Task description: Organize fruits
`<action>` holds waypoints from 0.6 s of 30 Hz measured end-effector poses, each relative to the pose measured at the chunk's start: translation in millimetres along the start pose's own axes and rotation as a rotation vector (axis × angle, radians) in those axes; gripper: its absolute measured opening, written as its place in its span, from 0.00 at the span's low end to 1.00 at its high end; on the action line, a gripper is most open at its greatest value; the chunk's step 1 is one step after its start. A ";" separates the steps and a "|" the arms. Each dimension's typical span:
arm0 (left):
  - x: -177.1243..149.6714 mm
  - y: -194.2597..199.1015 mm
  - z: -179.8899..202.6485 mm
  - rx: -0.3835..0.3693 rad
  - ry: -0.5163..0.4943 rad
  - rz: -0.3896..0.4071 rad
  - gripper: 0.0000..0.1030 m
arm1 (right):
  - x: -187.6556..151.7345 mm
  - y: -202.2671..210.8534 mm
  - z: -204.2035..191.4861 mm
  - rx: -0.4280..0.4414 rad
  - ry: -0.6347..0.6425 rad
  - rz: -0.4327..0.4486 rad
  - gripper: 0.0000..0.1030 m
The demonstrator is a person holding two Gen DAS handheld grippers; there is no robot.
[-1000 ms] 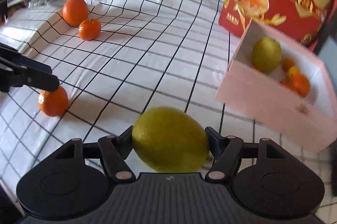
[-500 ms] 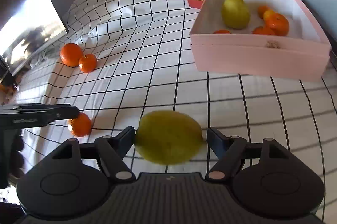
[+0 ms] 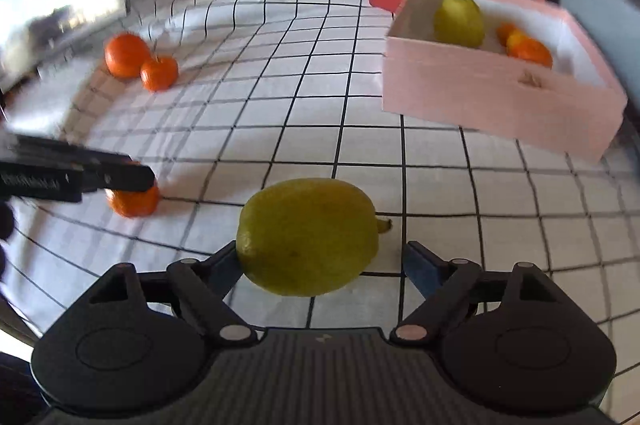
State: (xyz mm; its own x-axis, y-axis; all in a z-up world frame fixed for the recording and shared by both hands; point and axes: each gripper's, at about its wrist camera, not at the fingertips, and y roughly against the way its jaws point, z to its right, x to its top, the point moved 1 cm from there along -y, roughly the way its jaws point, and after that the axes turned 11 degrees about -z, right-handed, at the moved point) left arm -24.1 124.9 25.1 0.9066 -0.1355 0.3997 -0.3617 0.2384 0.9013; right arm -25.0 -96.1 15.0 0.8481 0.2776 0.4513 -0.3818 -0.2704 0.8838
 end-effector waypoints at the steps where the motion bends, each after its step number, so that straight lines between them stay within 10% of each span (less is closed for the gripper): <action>1: -0.5 -1.5 2.2 0.001 -0.006 -0.007 0.50 | -1.8 -1.5 -4.9 -0.033 0.022 0.007 0.84; 18: -2.6 -8.4 0.4 -0.076 0.041 0.002 0.41 | -12.7 -4.8 -6.2 -0.101 -0.003 0.036 1.00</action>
State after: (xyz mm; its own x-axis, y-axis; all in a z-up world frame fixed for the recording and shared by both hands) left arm -23.5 122.8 16.6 0.9146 -0.0957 0.3929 -0.3473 0.3116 0.8845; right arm -36.2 -92.6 5.8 0.8345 0.2664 0.4823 -0.4466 -0.1858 0.8752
